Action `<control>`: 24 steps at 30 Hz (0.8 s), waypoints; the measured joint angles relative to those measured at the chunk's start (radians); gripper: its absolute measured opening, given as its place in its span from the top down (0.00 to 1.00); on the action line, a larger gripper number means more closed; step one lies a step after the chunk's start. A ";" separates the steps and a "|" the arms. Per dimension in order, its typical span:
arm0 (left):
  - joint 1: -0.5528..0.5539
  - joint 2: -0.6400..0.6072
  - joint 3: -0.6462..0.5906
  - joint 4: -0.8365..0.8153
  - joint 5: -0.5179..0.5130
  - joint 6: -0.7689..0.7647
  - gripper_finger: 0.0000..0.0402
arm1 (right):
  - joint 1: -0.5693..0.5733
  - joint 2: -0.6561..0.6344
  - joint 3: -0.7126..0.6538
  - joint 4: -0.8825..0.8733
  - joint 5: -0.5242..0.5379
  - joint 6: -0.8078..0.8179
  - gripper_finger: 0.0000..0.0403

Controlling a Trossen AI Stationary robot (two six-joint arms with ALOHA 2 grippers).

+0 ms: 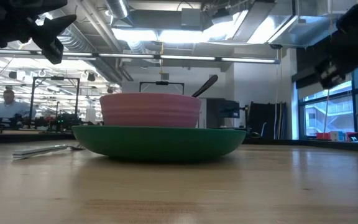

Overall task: Set table place
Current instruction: Return to Home Position

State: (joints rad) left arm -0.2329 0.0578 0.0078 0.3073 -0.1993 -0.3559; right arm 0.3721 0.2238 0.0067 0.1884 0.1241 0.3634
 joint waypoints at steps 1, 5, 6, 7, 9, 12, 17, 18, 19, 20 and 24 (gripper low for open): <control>0.000 0.000 0.000 0.000 0.000 0.000 0.69 | 0.000 0.000 0.000 -0.035 -0.003 0.000 0.83; 0.000 0.000 0.000 0.000 0.000 0.000 0.69 | 0.000 0.000 0.000 -0.108 -0.003 -0.002 0.83; 0.000 0.000 0.000 0.000 0.000 0.000 0.69 | 0.000 0.000 0.000 -0.120 -0.003 -0.001 0.83; 0.000 0.000 0.000 0.000 0.000 0.000 0.69 | 0.000 0.000 0.000 -0.128 -0.003 -0.001 0.83; 0.000 0.000 0.000 0.000 0.000 0.000 0.69 | 0.000 0.000 0.000 -0.130 -0.003 0.000 0.83; 0.000 0.000 0.000 0.000 0.000 0.000 0.69 | 0.000 0.000 0.000 -0.125 -0.003 0.000 0.83; 0.000 0.000 0.000 0.000 0.000 0.000 0.69 | 0.000 0.000 0.000 -0.123 -0.003 -0.001 0.83; 0.000 0.000 0.000 0.000 0.000 0.000 0.69 | 0.000 -0.003 0.000 -0.125 -0.004 0.000 0.83; 0.000 0.000 0.000 0.000 0.000 0.000 0.69 | 0.000 -0.011 0.000 -0.128 -0.004 0.001 0.83; 0.000 0.000 0.000 0.000 -0.001 0.000 0.69 | 0.000 -0.021 0.000 -0.130 -0.004 -0.001 0.83; 0.000 0.000 0.000 0.000 -0.001 0.000 0.69 | -0.010 -0.091 0.000 -0.148 -0.006 0.000 0.83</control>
State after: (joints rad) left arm -0.2329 0.0578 0.0078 0.3072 -0.2001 -0.3557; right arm 0.3625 0.1326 0.0067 0.0404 0.1178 0.3634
